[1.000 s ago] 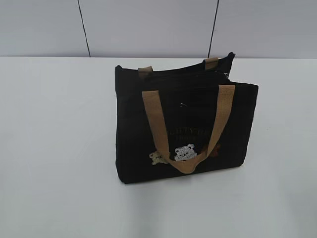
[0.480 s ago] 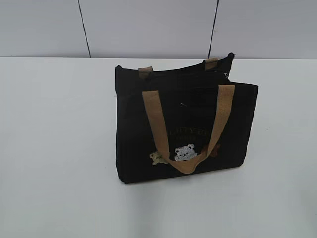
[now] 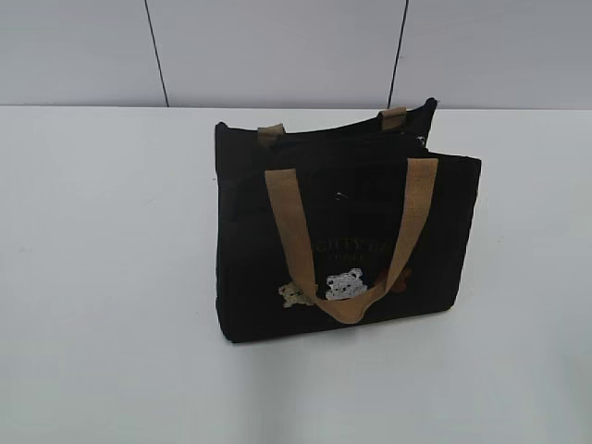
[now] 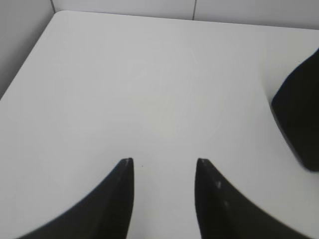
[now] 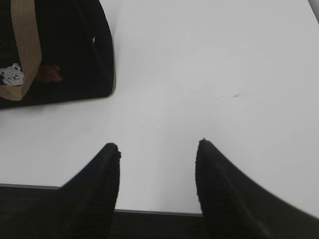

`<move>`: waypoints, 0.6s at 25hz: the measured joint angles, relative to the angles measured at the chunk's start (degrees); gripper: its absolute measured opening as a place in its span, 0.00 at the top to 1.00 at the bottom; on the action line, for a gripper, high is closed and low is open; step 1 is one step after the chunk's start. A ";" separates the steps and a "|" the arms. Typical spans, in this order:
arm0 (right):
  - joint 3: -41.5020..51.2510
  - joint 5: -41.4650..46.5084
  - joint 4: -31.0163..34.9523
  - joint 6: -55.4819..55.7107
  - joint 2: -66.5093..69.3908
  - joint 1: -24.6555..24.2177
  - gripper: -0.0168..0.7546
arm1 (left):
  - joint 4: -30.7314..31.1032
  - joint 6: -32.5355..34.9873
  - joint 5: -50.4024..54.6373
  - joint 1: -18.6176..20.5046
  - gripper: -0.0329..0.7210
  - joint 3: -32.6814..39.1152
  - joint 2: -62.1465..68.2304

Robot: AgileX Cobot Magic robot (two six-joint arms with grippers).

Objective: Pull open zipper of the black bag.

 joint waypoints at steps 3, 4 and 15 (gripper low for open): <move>0.00 0.00 0.00 0.05 0.00 0.00 0.49 | 0.00 0.00 0.00 0.42 0.55 0.00 0.00; 0.00 0.00 0.00 0.04 0.00 0.00 0.49 | 0.00 0.00 0.00 0.42 0.55 0.00 0.00; 0.00 -0.06 0.00 -0.02 0.00 0.00 0.49 | -0.04 0.00 0.00 0.42 0.57 0.00 0.00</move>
